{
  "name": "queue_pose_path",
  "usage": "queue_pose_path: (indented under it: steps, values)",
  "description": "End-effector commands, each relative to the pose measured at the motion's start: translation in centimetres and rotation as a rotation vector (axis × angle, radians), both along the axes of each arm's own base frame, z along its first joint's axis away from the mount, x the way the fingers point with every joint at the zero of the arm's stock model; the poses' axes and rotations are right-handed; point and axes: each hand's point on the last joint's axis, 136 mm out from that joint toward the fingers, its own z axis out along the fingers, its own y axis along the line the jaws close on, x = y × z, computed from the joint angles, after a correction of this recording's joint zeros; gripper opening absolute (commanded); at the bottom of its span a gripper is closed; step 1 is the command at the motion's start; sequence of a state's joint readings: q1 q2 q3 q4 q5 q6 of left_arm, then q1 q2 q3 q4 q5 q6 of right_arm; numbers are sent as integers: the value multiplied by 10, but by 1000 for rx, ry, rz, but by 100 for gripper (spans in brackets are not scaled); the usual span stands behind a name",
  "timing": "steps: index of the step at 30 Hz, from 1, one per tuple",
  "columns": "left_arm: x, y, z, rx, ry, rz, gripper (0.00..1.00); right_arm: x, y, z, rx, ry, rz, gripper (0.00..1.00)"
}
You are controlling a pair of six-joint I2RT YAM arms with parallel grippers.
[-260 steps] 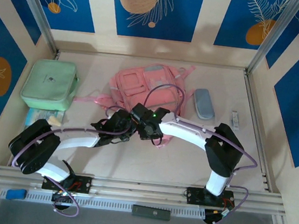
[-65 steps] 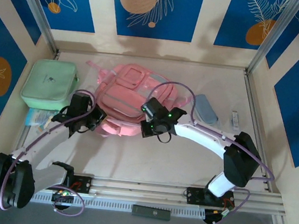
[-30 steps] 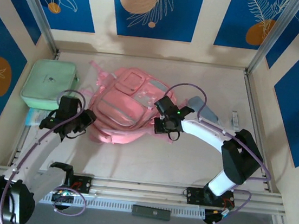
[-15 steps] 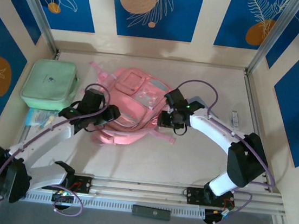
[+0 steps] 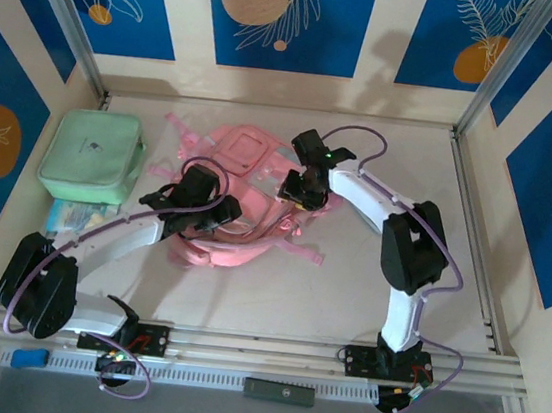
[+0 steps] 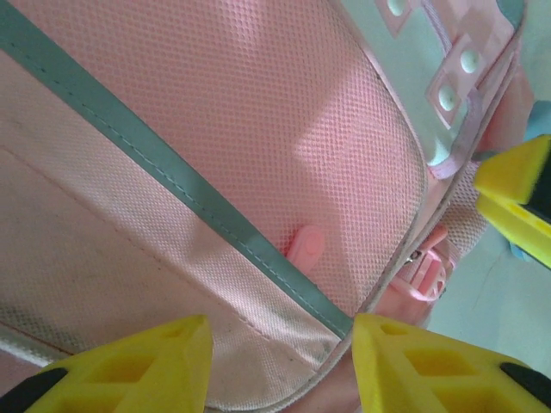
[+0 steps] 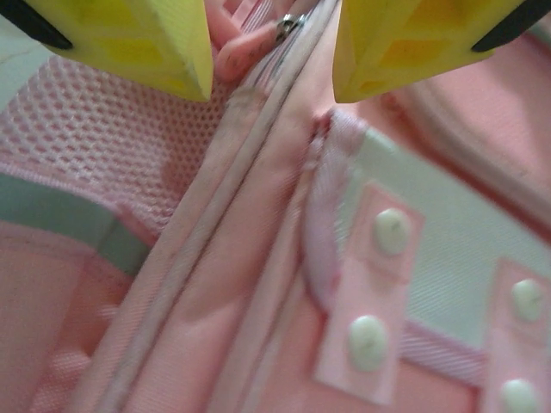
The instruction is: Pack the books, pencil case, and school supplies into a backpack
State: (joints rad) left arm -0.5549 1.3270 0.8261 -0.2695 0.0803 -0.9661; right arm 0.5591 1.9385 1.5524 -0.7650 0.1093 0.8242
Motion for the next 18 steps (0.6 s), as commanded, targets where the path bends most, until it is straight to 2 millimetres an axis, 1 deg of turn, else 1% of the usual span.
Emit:
queue_pose_path:
  steps: [1,4,5,7,11,13,16,17,18]
  values:
    - [-1,11,-12,46,5,46,47,-5,-8,-2,-81,36,-79,46]
    - [-3,17,-20,68,14,60,46,2,-10,-11,-88,39,-114,49]
    - [-4,18,-23,77,22,61,46,3,-7,-14,-76,44,-108,49]
    - [-4,20,-26,86,27,67,46,8,8,-15,-32,37,-64,50]
    - [-6,23,-29,93,31,77,45,11,12,-26,-77,34,-73,50]
    - [-7,25,-30,90,35,84,45,15,15,-32,-69,27,-80,47]
    - [-11,27,-32,88,38,88,45,19,22,-32,-49,-11,-72,38]
    - [-12,28,-33,91,39,90,45,19,23,-31,-44,-19,-70,33]
    - [-13,31,-34,98,43,95,45,20,23,-30,-38,-29,-69,27]
